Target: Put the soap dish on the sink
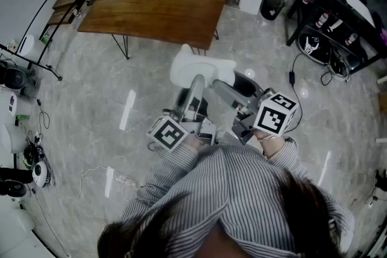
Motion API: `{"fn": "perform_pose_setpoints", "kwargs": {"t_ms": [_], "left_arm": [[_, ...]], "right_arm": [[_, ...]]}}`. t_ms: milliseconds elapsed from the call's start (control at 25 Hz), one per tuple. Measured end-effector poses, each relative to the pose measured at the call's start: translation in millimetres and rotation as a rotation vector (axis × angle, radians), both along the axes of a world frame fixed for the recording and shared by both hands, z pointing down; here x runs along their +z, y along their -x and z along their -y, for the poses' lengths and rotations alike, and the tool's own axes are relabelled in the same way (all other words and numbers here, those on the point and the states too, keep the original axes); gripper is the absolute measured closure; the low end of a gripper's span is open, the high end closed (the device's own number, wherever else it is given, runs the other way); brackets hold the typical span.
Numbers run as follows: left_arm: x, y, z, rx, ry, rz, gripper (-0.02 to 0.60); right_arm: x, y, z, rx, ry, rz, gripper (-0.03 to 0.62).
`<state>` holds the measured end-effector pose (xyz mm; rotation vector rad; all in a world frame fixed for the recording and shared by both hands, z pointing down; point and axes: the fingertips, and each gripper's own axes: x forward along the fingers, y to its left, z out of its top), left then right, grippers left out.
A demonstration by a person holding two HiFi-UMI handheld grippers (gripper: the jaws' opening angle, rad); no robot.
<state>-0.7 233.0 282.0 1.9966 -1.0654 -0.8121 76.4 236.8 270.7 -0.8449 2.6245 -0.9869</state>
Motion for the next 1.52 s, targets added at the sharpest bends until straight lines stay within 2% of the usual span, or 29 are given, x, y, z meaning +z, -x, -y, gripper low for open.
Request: {"fn": "perform_pose_setpoints", "kwargs": {"t_ms": [960, 1240, 1440, 1520], "left_arm": [[2, -1, 11, -0.025, -0.023, 0.013, 0.443], [10, -18, 24, -0.063, 0.004, 0.010, 0.443], [21, -19, 31, -0.059, 0.027, -0.018, 0.443], [23, -16, 40, -0.059, 0.025, 0.007, 0.443]], "right_arm": [[5, 0, 13, -0.034, -0.021, -0.009, 0.318], [11, -18, 28, -0.072, 0.002, -0.014, 0.318], [24, -16, 36, -0.072, 0.024, -0.019, 0.319], [26, -15, 43, -0.066, 0.026, -0.020, 0.319]]}}
